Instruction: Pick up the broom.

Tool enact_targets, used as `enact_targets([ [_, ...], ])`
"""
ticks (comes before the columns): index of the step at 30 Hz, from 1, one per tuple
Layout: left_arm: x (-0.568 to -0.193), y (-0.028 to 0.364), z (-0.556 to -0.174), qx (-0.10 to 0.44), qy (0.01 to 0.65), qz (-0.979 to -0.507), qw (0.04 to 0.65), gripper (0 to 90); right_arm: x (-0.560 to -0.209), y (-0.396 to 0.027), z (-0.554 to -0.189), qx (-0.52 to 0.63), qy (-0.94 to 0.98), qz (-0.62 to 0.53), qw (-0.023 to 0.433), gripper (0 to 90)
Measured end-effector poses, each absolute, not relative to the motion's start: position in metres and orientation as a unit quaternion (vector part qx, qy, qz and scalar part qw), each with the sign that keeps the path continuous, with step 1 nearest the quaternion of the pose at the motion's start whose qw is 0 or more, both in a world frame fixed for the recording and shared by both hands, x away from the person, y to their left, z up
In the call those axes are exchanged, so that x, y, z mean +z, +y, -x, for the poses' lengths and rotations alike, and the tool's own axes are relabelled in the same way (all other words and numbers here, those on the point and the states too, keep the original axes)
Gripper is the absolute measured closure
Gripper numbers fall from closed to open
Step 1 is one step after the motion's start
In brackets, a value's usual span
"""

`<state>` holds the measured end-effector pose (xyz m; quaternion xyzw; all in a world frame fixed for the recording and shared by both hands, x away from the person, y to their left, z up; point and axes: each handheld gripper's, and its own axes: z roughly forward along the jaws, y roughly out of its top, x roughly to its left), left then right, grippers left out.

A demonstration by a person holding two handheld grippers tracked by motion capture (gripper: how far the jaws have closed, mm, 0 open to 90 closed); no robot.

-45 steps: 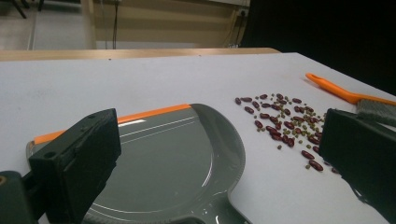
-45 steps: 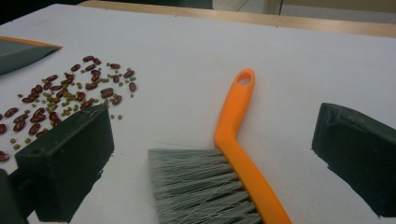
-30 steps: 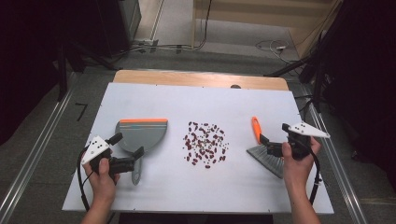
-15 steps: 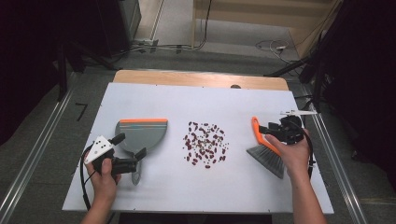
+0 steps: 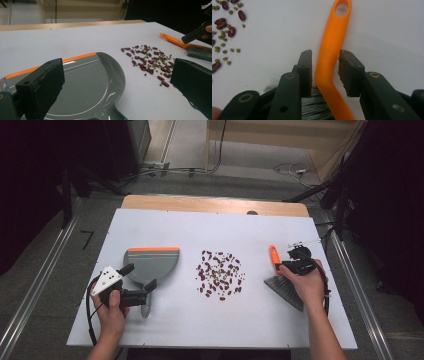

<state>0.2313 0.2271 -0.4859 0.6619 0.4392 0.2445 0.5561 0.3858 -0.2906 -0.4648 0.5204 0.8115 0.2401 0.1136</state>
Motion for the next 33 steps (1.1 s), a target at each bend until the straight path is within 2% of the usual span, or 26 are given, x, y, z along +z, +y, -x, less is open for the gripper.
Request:
enact_targets([
  [10, -0.486, 0.226, -0.231, 0.245, 0.439, -0.664, 0.554, 0.0, -0.480, -0.279, -0.386, 0.197, 0.814, -0.531, 0.131, 64.1],
  [15, -0.487, 0.223, -0.231, 0.243, 0.436, -0.666, 0.554, 0.0, -0.481, -0.287, -0.388, 0.220, 0.797, -0.551, 0.110, 68.2],
  [22, -0.485, 0.219, -0.231, 0.244, 0.429, -0.671, 0.554, 0.0, -0.483, -0.294, -0.386, 0.249, 0.786, -0.557, 0.100, 68.8],
  [33, -0.481, 0.216, -0.227, 0.249, 0.424, -0.671, 0.555, 0.0, -0.472, -0.305, -0.358, 0.363, 0.752, -0.529, 0.153, 69.1],
])
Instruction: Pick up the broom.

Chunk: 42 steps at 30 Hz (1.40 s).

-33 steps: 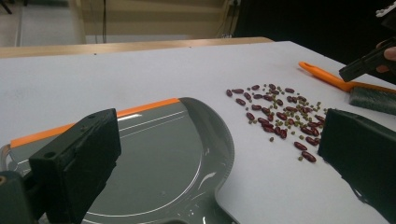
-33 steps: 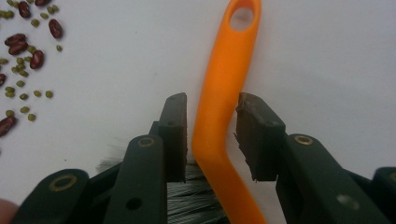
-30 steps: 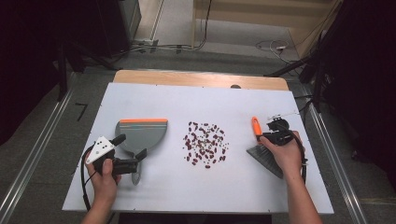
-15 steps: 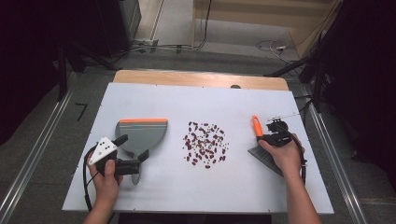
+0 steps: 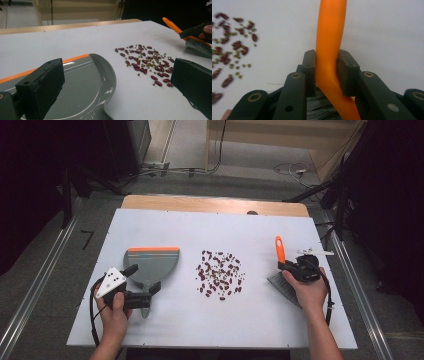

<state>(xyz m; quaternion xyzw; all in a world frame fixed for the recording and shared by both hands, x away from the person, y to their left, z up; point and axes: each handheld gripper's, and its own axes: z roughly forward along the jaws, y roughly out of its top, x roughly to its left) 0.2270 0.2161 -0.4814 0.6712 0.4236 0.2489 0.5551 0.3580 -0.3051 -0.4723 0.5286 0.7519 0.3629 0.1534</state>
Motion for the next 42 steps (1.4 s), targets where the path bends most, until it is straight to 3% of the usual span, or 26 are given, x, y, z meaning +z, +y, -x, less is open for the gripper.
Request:
enact_targets([
  [17, -0.465, 0.202, -0.223, 0.267, 0.403, -0.676, 0.557, 0.0, -0.447, -0.326, -0.319, 0.572, 0.650, -0.461, 0.197, 69.7],
  [42, -0.445, 0.152, -0.229, 0.233, 0.357, -0.698, 0.575, 0.0, -0.403, -0.264, -0.301, 0.615, 0.654, -0.393, 0.200, 69.8],
])
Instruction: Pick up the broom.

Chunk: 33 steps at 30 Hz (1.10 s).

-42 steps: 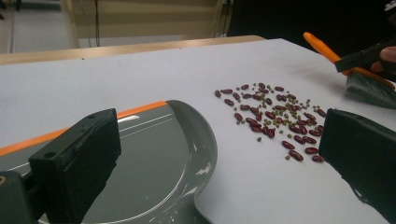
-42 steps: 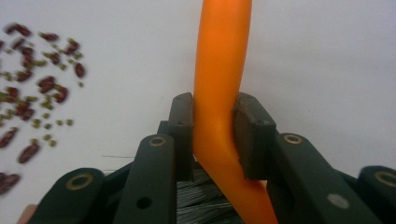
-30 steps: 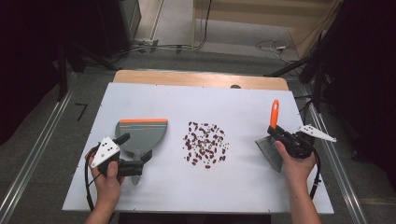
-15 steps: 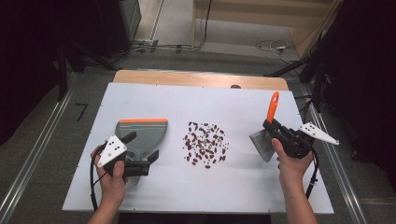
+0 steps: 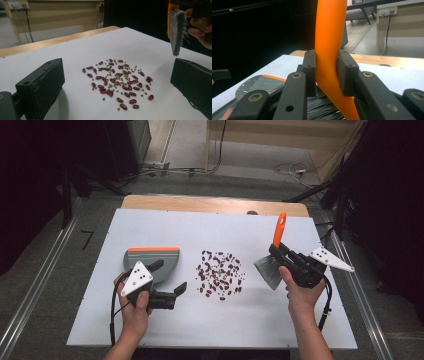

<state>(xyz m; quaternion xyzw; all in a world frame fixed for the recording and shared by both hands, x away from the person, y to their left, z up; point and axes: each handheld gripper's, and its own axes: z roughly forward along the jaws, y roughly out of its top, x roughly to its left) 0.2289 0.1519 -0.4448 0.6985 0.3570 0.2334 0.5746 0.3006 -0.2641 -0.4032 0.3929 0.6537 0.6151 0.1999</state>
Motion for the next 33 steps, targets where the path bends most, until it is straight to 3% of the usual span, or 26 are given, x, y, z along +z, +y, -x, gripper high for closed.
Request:
enact_targets([
  [17, -0.439, 0.109, -0.240, 0.192, 0.316, -0.705, 0.605, 0.0, -0.401, -0.208, -0.289, 0.626, 0.671, -0.355, 0.180, 69.8],
  [30, -0.446, 0.078, -0.238, 0.122, 0.302, -0.716, 0.617, 0.0, -0.405, -0.177, -0.276, 0.634, 0.680, -0.329, 0.165, 69.8],
  [33, -0.450, 0.065, -0.237, 0.119, 0.305, -0.726, 0.604, 3.9, -0.404, -0.173, -0.273, 0.638, 0.679, -0.325, 0.164, 69.8],
])
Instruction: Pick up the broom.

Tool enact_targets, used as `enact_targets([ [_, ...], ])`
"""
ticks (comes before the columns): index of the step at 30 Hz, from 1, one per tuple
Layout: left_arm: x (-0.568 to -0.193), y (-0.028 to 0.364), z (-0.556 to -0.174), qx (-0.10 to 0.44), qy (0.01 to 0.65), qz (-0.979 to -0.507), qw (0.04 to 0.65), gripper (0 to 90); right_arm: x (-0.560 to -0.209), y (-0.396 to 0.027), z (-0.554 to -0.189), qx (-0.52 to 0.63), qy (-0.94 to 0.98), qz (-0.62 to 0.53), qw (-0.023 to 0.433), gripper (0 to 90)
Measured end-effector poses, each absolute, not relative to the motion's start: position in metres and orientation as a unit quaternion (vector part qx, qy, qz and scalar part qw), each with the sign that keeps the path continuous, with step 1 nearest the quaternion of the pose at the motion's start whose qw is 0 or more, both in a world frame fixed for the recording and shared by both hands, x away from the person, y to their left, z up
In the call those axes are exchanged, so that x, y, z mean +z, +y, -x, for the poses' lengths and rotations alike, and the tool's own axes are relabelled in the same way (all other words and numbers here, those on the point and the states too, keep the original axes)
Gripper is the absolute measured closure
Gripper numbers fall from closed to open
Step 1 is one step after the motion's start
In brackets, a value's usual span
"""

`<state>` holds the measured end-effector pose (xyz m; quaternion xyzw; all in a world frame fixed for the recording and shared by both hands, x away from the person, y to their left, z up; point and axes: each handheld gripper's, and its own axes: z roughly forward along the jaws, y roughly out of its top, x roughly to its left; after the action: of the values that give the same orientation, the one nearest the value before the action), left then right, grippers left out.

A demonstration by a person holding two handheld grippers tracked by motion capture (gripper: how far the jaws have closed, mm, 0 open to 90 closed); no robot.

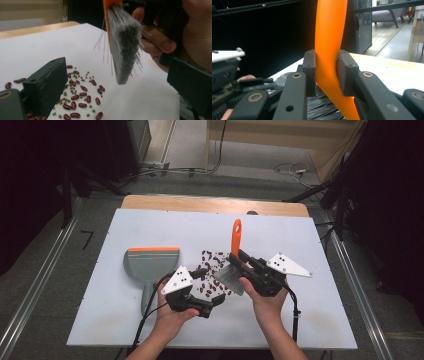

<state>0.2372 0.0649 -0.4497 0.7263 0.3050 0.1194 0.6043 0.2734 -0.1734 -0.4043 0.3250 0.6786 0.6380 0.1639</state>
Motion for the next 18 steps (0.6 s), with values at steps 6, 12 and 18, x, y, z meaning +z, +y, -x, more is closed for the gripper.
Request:
enact_targets([
  [6, -0.452, 0.051, -0.237, 0.125, 0.325, -0.736, 0.580, 15.6, -0.404, -0.164, -0.266, 0.640, 0.680, -0.317, 0.163, 69.8],
  [12, -0.455, 0.044, -0.238, 0.129, 0.325, -0.746, 0.566, 40.0, -0.402, -0.156, -0.258, 0.646, 0.679, -0.309, 0.163, 69.7],
  [18, -0.454, 0.048, -0.238, 0.114, 0.307, -0.748, 0.577, 70.3, -0.401, -0.153, -0.254, 0.650, 0.673, -0.309, 0.170, 69.7],
])
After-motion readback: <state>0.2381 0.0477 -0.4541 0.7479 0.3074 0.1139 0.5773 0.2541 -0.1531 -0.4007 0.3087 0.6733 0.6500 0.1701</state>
